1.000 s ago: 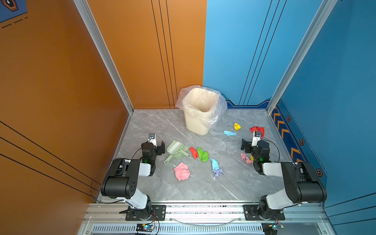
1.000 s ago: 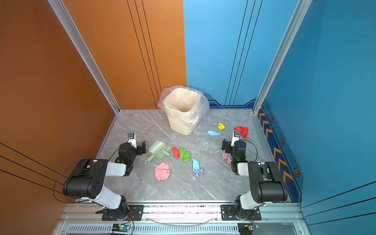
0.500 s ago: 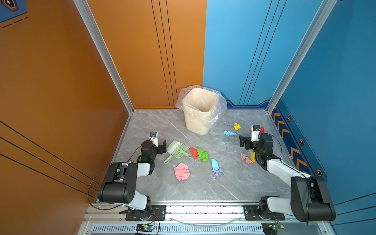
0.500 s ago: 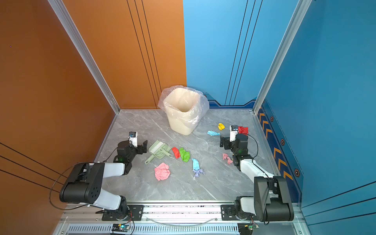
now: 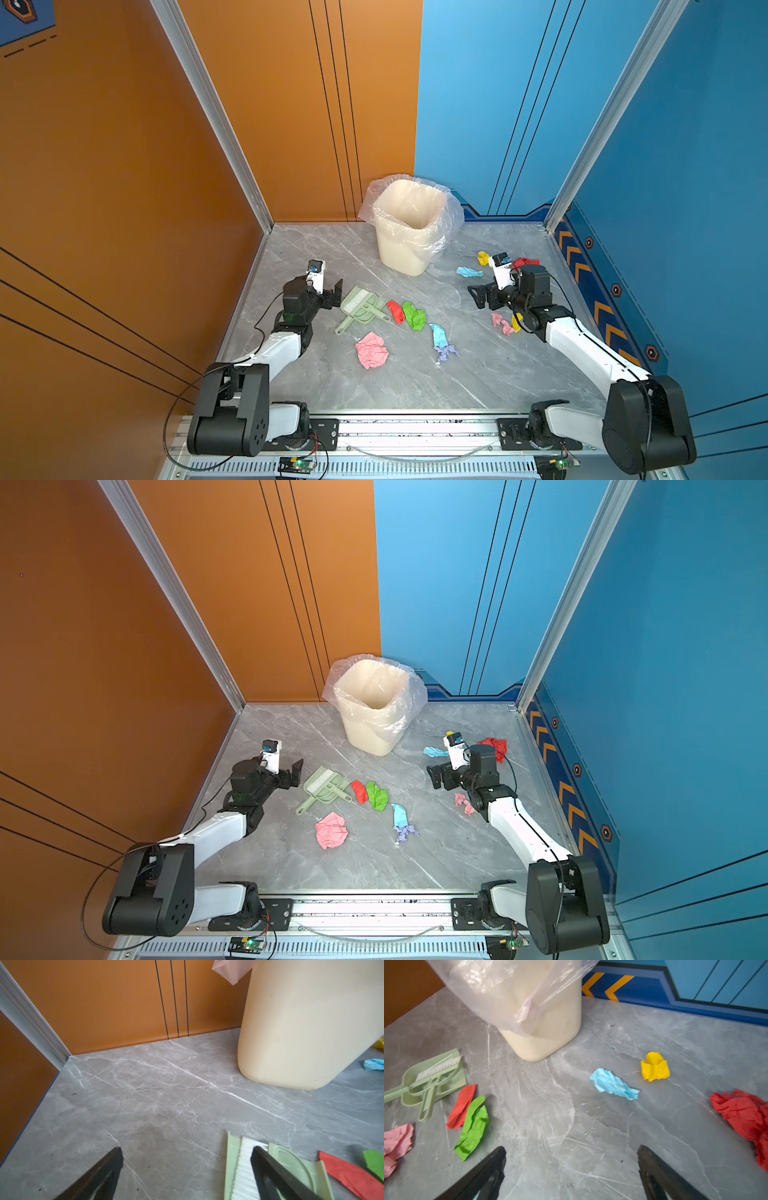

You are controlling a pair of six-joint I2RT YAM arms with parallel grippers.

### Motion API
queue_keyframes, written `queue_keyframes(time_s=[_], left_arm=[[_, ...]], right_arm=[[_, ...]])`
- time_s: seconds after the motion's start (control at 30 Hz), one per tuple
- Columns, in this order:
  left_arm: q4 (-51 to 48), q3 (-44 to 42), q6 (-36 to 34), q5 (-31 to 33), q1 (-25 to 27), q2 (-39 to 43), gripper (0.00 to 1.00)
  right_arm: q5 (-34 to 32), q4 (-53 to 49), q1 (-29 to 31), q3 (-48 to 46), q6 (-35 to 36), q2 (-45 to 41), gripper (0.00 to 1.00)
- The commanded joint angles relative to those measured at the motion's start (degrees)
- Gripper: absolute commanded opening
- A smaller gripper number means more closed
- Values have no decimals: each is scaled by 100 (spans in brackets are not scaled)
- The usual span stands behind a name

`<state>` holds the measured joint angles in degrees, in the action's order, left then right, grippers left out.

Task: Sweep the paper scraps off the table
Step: 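Reach the left gripper over the green dustpan while the right gripper moves toward it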

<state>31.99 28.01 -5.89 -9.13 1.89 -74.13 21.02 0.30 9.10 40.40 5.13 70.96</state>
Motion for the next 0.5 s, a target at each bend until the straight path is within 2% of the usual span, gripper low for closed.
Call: queue_keyframes(time_s=[0.0,0.13,0.27,0.47], left_arm=[[-666,452,-351,-728,65,95,98],[-891,501,-1417,-1622,205,166,98],[-1029,498,-2225,-1585,378,254,98],[-2680,1256,-3682,-2030,420,90,98]], right_arm=[[304,-520,234,192,181,-99,100],[614,-434,410,155,86,-250,100],[667,-433,548,73,114,-424,100],[632,-481,666,8,135,-565,100]])
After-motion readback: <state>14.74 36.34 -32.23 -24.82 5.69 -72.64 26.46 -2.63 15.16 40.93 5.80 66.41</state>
